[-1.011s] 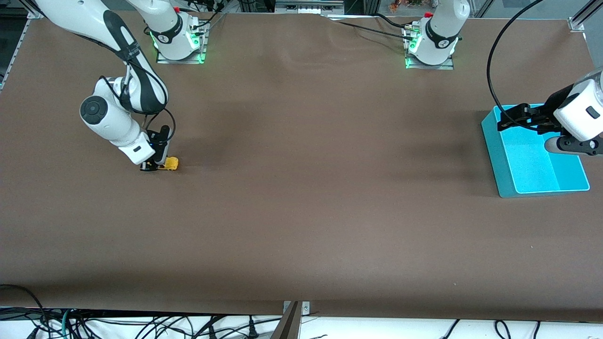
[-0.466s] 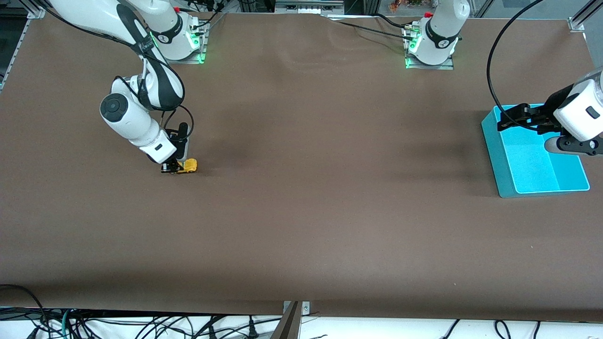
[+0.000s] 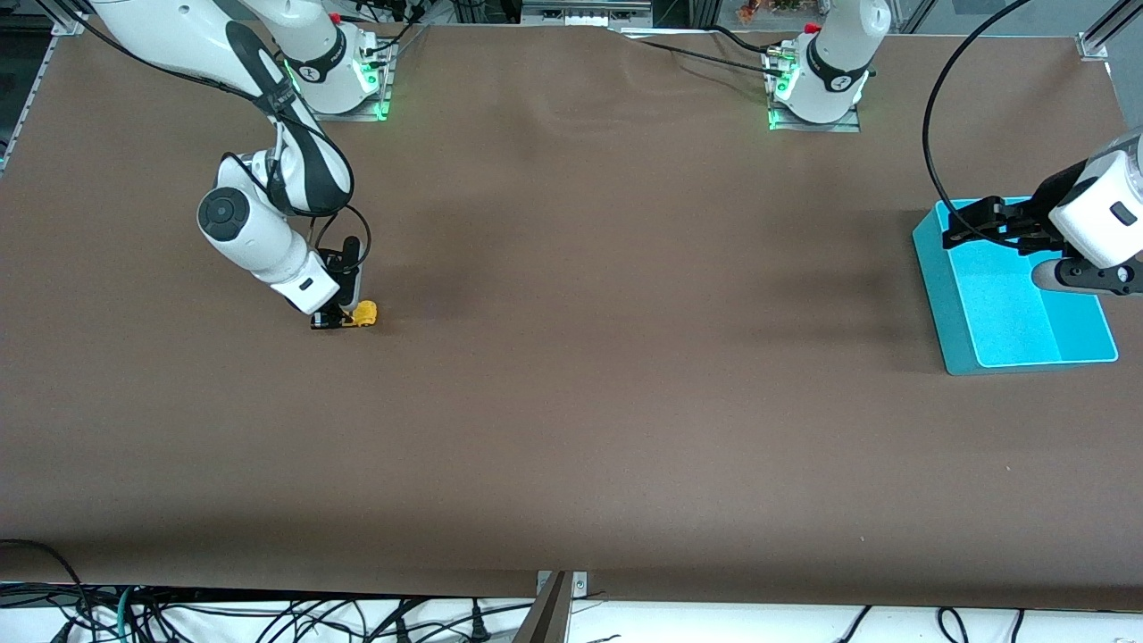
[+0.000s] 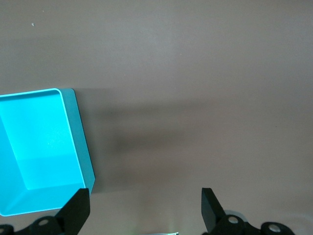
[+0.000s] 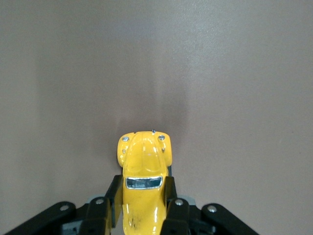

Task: Wind and store yellow beetle car
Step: 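Press the car down and drag it backward with the right gripper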

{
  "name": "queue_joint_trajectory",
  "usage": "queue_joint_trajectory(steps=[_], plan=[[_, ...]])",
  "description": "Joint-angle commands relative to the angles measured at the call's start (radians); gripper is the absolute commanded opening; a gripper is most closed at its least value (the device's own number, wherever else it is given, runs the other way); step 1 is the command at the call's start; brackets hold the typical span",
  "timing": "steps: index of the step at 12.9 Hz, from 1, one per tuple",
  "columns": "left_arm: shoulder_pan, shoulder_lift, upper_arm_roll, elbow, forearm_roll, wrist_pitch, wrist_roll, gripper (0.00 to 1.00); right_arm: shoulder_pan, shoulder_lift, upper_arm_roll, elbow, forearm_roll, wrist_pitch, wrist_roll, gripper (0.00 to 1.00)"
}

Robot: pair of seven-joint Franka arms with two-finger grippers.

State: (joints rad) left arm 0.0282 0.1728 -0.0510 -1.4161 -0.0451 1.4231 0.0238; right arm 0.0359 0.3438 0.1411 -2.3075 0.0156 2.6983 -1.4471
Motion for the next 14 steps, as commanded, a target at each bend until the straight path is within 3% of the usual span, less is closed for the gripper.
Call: queue_joint_trajectory(steps=[1,7,14], plan=[[-0.004,-0.004,0.005,0.002,-0.021,-0.004,-0.005,1.00,-0.019,0.064,0.003,0.017,0.011,0.038,-0.054,0.26],[-0.005,-0.004,0.005,0.002,-0.021,-0.004,-0.007,1.00,-0.143,0.064,0.002,0.000,0.015,0.034,-0.215,0.26],[-0.004,-0.004,0.005,0.002,-0.021,-0.004,-0.005,1.00,-0.453,0.124,0.003,0.003,0.014,0.014,-0.473,0.26]])
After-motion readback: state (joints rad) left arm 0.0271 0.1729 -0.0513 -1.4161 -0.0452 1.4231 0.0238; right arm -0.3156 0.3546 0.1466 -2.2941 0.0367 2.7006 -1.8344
